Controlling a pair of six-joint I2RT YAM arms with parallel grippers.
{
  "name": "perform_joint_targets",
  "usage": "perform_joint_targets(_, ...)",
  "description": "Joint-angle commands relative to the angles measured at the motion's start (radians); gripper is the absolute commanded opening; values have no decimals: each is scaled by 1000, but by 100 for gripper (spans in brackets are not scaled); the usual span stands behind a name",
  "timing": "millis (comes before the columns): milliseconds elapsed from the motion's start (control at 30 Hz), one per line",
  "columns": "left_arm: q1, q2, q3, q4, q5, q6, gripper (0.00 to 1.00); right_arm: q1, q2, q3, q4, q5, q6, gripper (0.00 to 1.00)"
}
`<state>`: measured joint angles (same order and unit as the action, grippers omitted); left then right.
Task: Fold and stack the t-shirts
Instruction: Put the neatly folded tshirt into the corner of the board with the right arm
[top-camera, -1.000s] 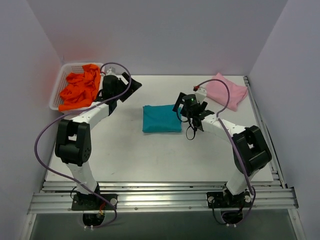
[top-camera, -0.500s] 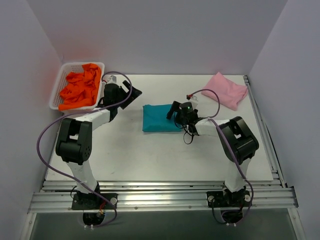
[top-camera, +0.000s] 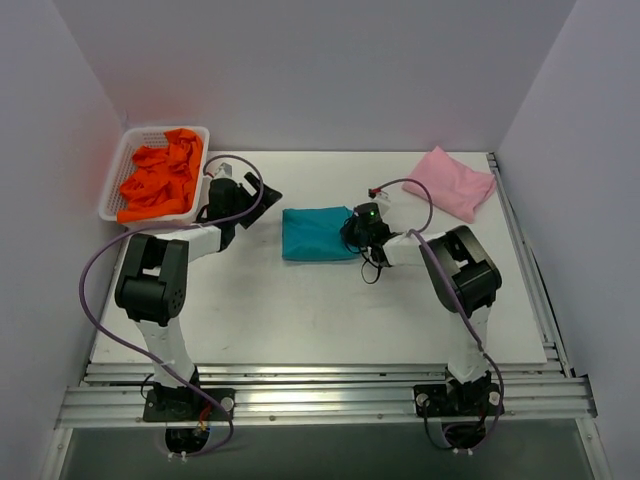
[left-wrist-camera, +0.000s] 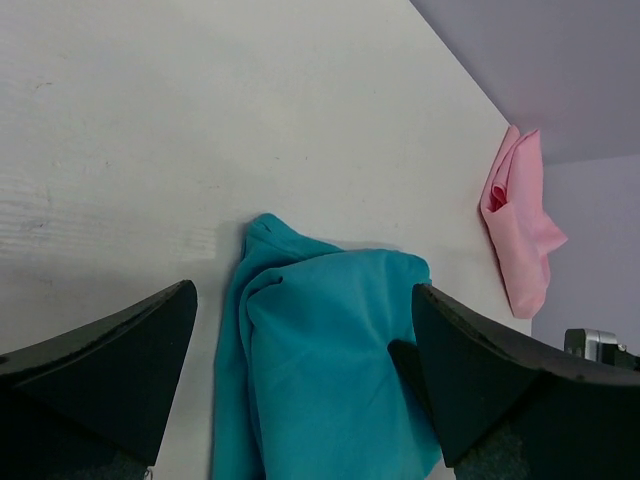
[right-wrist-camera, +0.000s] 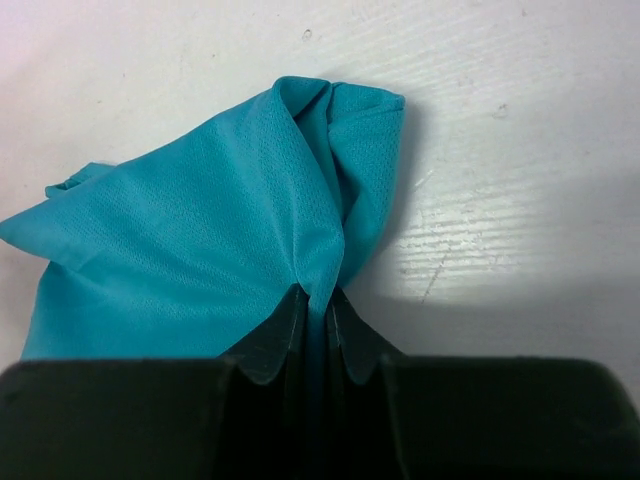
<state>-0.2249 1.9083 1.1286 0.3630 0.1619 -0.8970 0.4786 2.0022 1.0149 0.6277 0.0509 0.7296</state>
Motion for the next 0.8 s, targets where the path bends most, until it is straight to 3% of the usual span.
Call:
perform_joint_targets(0,16,3,-29,102,18,-19,98,-8,27,71,-149,17,-36,0)
perform_joint_targets(133,19,-8,-69,151,36,-40,98,-18,55,253,-276,46,-85,0)
perform_joint_targets(367,19,-8,-105,198,57,-42,98,-61,207,760,-554,121,-194,0)
perform_joint_targets(767,19,55,-101,258,99,-46,98,-219,440,1238,-764,145,-280,0)
